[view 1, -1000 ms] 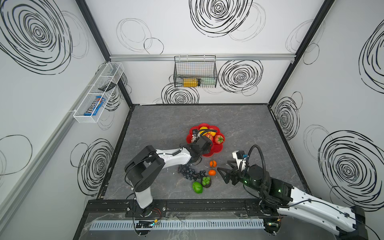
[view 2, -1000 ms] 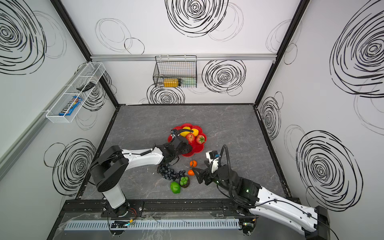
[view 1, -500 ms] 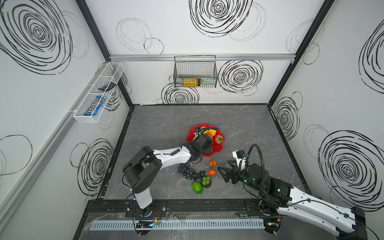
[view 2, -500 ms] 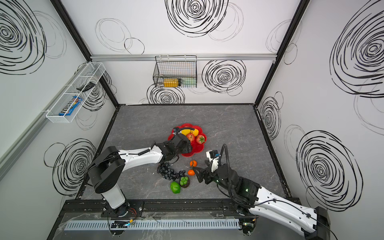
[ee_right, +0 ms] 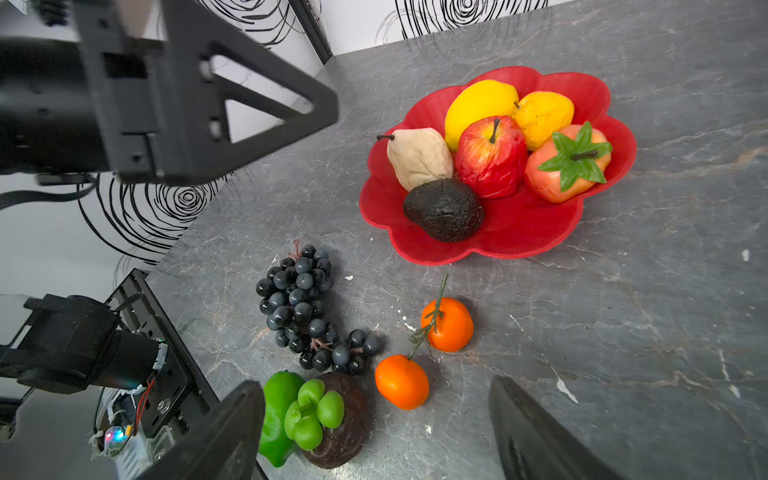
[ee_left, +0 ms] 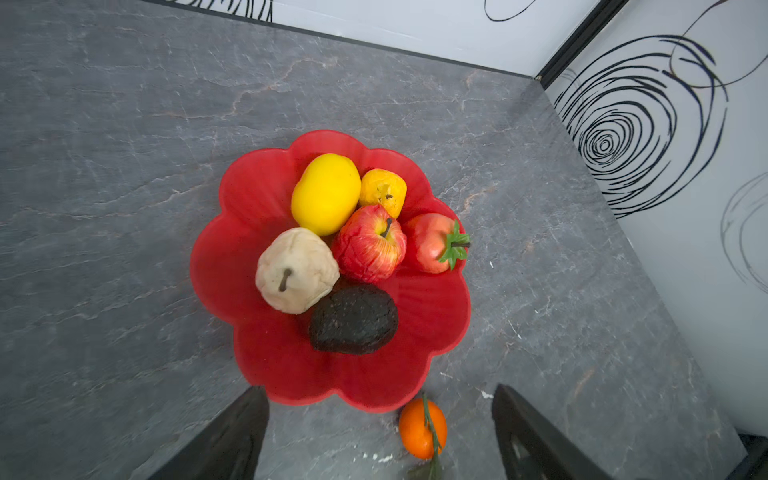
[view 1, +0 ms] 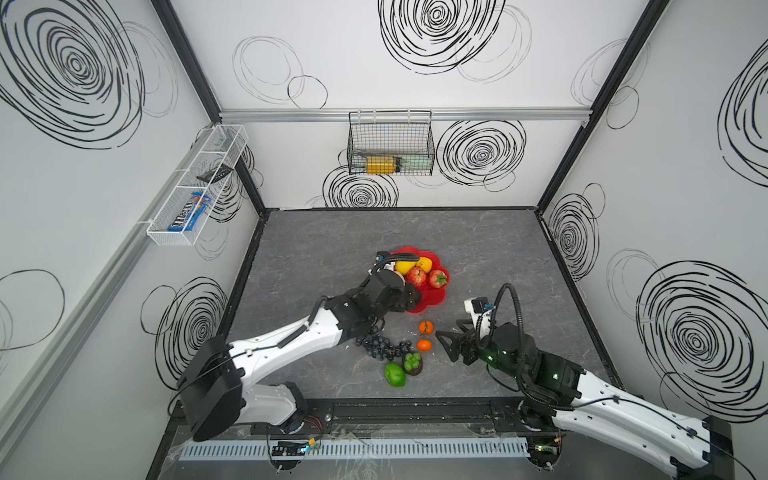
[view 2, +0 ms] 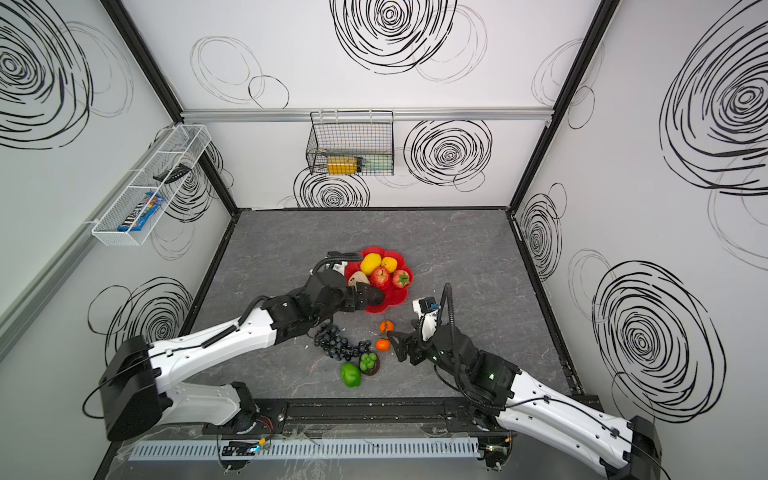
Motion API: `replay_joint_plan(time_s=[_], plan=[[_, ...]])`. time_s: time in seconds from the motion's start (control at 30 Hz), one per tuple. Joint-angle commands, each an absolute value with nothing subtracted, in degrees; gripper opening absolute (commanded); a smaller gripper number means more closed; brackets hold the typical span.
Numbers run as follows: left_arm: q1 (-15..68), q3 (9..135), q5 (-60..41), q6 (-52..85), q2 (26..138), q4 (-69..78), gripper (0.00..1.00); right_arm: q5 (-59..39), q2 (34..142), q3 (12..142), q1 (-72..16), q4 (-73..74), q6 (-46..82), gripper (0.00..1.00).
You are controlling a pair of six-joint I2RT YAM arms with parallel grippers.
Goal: Place and organize the fake fruits in the fruit bowl
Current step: 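Lower the avocado into the bowl beside the cream pear and open the left gripper, then draw the left gripper back while the right moves over the green-topped dark fruit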
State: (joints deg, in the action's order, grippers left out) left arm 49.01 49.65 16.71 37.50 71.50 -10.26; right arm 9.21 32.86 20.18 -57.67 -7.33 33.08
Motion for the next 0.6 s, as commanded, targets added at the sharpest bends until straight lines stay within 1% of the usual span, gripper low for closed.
replay_joint_plan(time_s=[0.0, 0.13, 0.23, 0.4, 0.57], plan=[[49.0, 44.7, 16.0, 35.6, 65.9, -14.1, 0.88, 5.8, 34.5, 22.3, -57.4, -8.4, 32.9, 0.86], [49.0, 38.0, 17.5, 34.6, 56.5, -13.4, 0.89, 2.9, 37.1, 23.8, -58.1, -9.4, 33.1, 0.77], [49.0, 31.8, 19.9, 34.1, 48.4, -11.2, 0.90, 2.9, 39.6, 25.4, -60.3, -11.0, 33.0, 0.72], [48.5, 23.0, 24.7, 33.9, 34.8, -8.1, 0.93, 4.9, 44.5, 28.7, -66.2, -13.3, 33.6, 0.62], [48.4, 16.9, 29.2, 32.2, 24.6, -5.6, 0.96, 7.2, 50.3, 31.9, -72.3, -14.0, 34.1, 0.54]])
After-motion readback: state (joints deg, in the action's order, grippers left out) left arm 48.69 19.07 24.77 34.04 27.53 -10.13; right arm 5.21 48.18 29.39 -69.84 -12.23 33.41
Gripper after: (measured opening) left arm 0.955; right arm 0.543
